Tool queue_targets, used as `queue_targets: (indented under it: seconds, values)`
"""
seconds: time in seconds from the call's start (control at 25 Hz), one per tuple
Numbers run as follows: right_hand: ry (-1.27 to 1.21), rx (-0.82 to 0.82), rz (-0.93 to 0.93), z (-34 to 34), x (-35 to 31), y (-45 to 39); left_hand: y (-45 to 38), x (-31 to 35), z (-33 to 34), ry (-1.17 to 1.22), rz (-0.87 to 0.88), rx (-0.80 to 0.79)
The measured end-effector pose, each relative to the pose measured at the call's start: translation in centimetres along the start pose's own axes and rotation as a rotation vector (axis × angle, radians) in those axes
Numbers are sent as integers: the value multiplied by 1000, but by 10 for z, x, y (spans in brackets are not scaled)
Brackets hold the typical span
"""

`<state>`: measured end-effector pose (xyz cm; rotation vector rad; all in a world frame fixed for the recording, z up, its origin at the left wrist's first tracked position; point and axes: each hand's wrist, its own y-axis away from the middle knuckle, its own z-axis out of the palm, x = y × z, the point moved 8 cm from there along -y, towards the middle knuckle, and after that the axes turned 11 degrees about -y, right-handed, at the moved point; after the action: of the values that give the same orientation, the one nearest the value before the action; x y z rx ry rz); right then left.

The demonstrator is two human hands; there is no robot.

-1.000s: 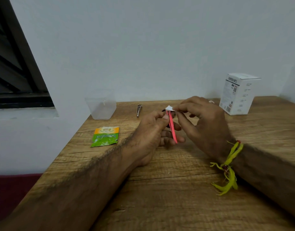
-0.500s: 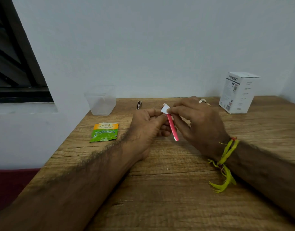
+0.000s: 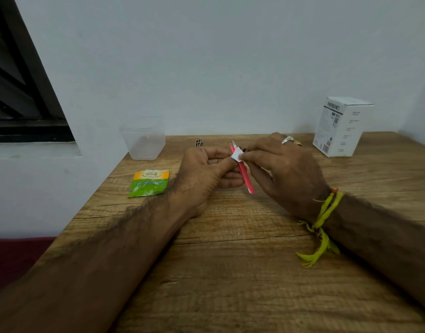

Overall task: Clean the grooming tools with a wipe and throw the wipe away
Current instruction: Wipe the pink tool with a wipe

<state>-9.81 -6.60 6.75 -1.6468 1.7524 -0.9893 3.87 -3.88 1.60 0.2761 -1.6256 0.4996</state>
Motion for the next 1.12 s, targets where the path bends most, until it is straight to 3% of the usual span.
queue_targets:
  seconds: [0.52,1.12]
  values:
    - [19,-16,-90,2,-9,4,-1,-5,1,22,-81,-58]
    - [-29,-91,-134,-1,-4,16,-7,-9,0,-80,-49,-83]
